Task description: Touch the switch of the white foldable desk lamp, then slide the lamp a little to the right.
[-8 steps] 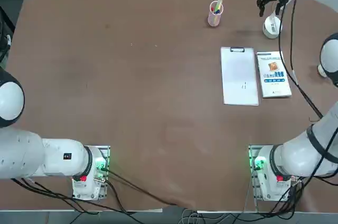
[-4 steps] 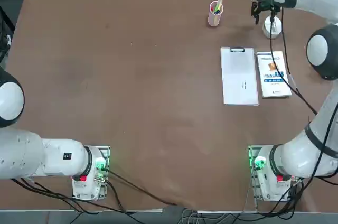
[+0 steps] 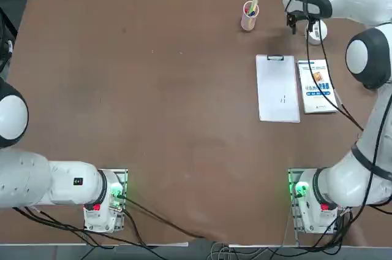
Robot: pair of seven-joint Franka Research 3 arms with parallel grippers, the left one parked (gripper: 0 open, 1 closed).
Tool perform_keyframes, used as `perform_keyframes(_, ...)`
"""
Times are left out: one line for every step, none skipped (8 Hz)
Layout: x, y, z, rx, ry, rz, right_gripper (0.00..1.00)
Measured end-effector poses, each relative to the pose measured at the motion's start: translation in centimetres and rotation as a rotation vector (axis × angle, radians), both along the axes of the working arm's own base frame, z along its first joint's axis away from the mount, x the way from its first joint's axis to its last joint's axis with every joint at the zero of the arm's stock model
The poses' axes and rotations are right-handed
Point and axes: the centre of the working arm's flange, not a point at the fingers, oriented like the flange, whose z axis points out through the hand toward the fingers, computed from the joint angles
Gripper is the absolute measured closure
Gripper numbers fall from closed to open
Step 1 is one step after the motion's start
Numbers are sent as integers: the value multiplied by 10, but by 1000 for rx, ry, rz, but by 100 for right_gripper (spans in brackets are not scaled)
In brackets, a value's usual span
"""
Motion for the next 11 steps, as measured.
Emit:
perform_keyframes(2, -11, -10, -24, -2, 9, 0)
perform_keyframes(5, -23, -19, -40, -9, 17, 0)
perform_keyframes(7, -31, -27, -45, -22, 29, 0)
perform_keyframes(10, -35, -33, -43, -37, 41, 0)
perform_keyframes(12, -37, -38, -40, -52, 53, 0)
perform_keyframes(14, -37, -40, -40, -63, 65, 0)
perform_keyframes(15, -34, -40, -48, -70, 83, 0)
perform_keyframes(16, -33, -38, -63, -76, 104, 0)
perform_keyframes(17, -34, -37, -75, -79, 116, 0)
perform_keyframes(17, -36, -37, -79, -80, 120, 0)
perform_keyframes(18, -35, -39, -74, -88, 126, 0)
